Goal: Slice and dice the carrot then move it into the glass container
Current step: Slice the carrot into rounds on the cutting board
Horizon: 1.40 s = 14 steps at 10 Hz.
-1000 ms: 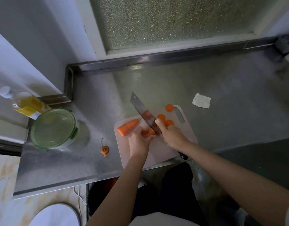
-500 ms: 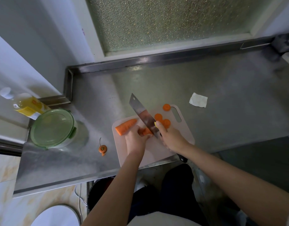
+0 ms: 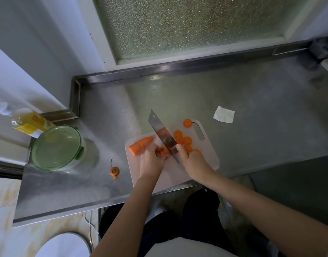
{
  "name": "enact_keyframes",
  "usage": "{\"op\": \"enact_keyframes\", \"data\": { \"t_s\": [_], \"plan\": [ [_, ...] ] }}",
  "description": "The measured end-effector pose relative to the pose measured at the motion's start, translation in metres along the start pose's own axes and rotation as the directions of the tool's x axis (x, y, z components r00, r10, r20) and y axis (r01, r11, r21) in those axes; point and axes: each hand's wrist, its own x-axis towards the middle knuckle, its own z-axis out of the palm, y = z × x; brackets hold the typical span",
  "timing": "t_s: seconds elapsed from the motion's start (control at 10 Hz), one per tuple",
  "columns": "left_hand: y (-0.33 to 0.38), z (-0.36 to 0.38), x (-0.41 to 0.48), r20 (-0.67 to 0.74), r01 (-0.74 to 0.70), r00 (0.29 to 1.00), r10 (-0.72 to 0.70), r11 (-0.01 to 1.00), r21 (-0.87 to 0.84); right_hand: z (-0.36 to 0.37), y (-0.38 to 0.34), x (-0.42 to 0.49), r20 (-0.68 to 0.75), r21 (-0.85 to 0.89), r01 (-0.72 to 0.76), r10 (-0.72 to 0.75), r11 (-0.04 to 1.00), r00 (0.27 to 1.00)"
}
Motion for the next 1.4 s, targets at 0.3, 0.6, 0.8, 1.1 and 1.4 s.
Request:
{"op": "enact_keyframes", "data": {
  "t_s": [0.3,0.6,0.8,1.1,1.4],
  "plan": [
    [0.004,0.002,-0.001,-0.031,-0.003,1.000,0.003,1.000,-0.004,0.009,-0.005,0.004,-0.008,0.068,-0.084,0.085,0.994,0.996],
    [0.001,0.003,0.002,-0.021,0.037,0.999,-0.038,0.999,-0.013,0.002,-0.028,0.010,0.109,-0.283,-0.034,0.067,0.958,0.992],
    [0.001,-0.001,0.001,-0.013,0.038,0.999,-0.038,0.998,-0.046,0.002,-0.033,0.003,0.062,-0.187,0.012,-0.001,0.982,0.998],
    [0.001,-0.001,-0.004,-0.038,-0.003,0.999,-0.001,0.995,-0.100,-0.005,-0.003,-0.022,0.169,-0.421,0.042,0.032,0.906,0.985],
    [0.002,-0.001,-0.003,-0.034,0.005,0.999,-0.007,0.999,-0.053,0.001,-0.009,-0.021,0.129,-0.326,-0.043,0.090,0.944,0.988]
  ]
}}
